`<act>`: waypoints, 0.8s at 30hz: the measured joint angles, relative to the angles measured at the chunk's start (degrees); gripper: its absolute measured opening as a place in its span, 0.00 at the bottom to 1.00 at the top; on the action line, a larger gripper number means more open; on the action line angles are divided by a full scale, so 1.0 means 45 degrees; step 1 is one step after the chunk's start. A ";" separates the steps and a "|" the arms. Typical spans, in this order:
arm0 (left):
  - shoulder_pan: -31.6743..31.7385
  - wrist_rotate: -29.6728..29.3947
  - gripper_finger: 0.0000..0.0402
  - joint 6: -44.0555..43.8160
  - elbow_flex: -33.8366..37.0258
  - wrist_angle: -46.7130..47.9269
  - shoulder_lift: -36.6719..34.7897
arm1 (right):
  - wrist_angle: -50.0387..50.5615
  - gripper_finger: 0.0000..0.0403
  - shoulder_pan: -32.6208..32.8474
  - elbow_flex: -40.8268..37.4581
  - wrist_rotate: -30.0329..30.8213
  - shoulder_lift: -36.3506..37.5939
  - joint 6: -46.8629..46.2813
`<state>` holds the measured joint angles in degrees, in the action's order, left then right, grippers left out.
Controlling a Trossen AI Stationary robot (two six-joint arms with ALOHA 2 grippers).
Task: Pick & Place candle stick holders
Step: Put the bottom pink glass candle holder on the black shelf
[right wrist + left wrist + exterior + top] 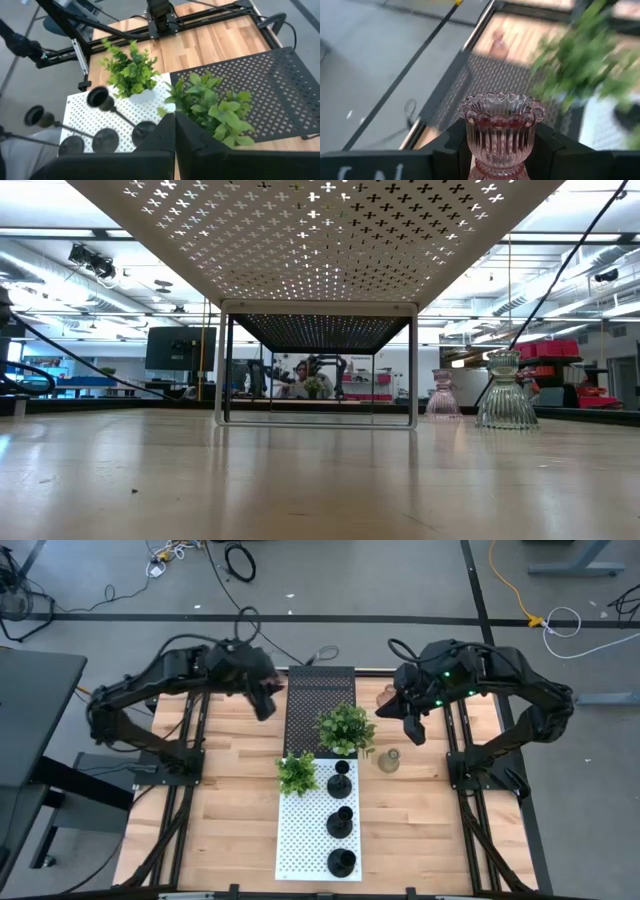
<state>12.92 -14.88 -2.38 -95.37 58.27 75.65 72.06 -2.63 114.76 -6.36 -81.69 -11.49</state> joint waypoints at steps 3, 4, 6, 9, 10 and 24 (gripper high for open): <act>0.0326 0.0408 0.33 -0.0275 0.2898 -0.1426 -0.1826 | -0.0024 0.00 0.0114 0.0000 0.0002 0.0049 0.0000; 0.0375 0.0667 0.33 -0.0259 0.3996 -0.2320 -0.2473 | -0.0058 0.00 0.0142 0.0000 0.0034 0.0054 0.0000; 0.0380 0.1519 0.33 -0.0057 0.6074 -0.4930 -0.3750 | -0.0152 0.00 0.0148 0.0000 0.0034 0.0065 0.0031; 0.0405 0.2123 0.33 0.0333 0.8948 -0.8553 -0.5290 | -0.0192 0.00 0.0142 0.0000 0.0033 0.0068 0.0039; 0.0438 0.2239 0.33 0.0258 0.9769 -0.9402 -0.5645 | -0.0202 0.00 0.0161 0.0000 0.0040 0.0068 0.0031; 0.0153 0.3344 0.33 -0.0333 1.5658 -1.9541 -0.5251 | -0.0625 0.00 0.0399 0.0000 -0.0018 0.0068 -0.0016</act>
<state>13.61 0.17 -3.88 -24.91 -29.67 52.02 69.24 -0.83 114.76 -6.44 -81.38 -11.56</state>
